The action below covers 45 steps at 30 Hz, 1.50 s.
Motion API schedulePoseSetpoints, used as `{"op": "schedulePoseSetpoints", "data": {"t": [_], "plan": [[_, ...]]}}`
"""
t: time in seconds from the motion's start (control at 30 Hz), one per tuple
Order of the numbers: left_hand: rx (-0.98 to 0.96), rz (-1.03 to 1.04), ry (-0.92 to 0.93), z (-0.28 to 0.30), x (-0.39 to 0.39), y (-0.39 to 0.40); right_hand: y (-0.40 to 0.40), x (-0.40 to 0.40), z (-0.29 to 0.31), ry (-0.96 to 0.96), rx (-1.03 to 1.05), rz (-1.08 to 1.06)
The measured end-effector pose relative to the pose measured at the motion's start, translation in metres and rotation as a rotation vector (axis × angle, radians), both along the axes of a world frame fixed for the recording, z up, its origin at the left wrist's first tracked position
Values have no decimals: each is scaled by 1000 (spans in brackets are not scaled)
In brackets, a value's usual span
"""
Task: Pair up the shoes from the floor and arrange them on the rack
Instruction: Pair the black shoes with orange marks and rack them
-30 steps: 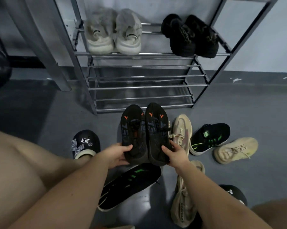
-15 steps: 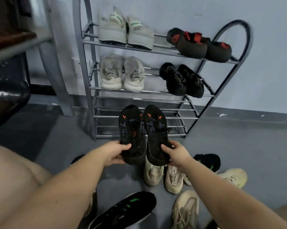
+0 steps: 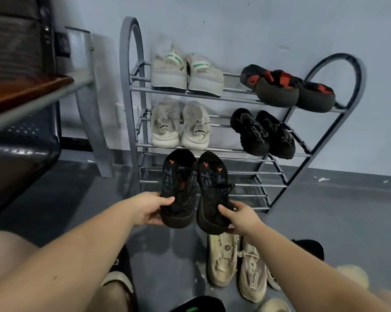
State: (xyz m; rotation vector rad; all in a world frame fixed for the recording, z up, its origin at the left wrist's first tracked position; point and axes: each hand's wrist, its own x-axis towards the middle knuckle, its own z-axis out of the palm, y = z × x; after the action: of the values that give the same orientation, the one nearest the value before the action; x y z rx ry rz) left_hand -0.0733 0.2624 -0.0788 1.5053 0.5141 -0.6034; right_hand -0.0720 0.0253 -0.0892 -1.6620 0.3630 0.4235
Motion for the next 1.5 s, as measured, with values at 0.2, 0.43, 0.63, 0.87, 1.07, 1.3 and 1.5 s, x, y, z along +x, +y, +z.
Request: {"op": "schedulePoseSetpoints", "data": {"t": [0.2, 0.43, 0.63, 0.87, 1.07, 1.3, 1.5], "plan": [[63, 12, -1, -12, 39, 8, 16, 41, -13, 5, 55, -9], [193, 74, -97, -42, 95, 27, 34, 93, -34, -49, 44, -45], [247, 283, -223, -63, 110, 15, 49, 129, -56, -140, -87, -119], [312, 411, -312, -69, 118, 15, 69, 145, -66, -184, -71, -178], [326, 366, -316, -74, 124, 27, 80, 150, -70, -203, -85, -93], [331, 303, -304, -85, 130, 31, 79, 151, -76, -187, -177, 20], [462, 60, -229, -89, 129, 39, 76, 151, -68, -110, -231, 189]]}}
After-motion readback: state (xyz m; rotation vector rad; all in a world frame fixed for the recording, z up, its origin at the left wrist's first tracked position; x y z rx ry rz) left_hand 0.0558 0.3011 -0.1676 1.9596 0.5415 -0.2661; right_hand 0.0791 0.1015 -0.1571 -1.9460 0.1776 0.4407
